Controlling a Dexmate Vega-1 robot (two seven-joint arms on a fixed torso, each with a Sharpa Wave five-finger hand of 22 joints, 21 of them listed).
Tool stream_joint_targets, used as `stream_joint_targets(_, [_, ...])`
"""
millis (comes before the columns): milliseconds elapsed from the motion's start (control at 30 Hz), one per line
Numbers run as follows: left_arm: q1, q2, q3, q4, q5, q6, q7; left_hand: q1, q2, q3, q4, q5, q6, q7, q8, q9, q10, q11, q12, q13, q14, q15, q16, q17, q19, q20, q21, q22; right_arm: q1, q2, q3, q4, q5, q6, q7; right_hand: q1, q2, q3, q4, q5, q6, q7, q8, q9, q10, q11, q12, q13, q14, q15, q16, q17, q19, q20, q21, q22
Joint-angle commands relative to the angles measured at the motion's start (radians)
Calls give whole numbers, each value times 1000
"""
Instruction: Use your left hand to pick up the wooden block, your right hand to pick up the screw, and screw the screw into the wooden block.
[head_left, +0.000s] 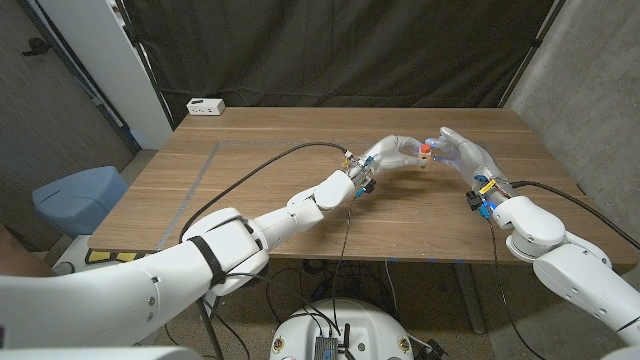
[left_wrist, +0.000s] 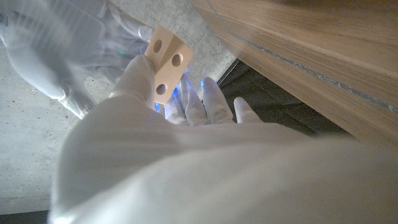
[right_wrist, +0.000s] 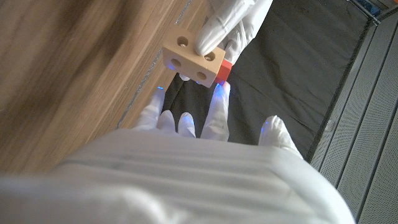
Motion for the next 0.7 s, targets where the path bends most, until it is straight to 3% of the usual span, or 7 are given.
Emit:
stream_joint_targets(33, [-18, -16, 6, 42, -13, -18, -8, -8, 25, 27, 20, 4, 211, -56, 5, 4, 98, -85, 63, 20, 3, -93, 3, 2, 2, -3, 2, 3, 6, -1, -6, 1, 4, -12, -12, -1, 6, 2, 0, 2, 13, 2, 11, 1, 14, -1, 5, 3, 3, 2, 5, 3, 3, -5, 6, 5])
stream_joint_targets(700, [-36, -27, 13, 89, -37, -28, -14, -9, 26, 28, 21, 4, 210, -54, 5, 4, 97, -85, 64, 23, 3, -94, 2, 2, 2, -2, 2, 3, -7, 1, -1, -20, 5, -35, -45, 2, 8, 4, -1, 2, 56, 6, 21, 2, 43, -3, 12, 2, 24, -2, 11, 2, 13, -5, 9, 5])
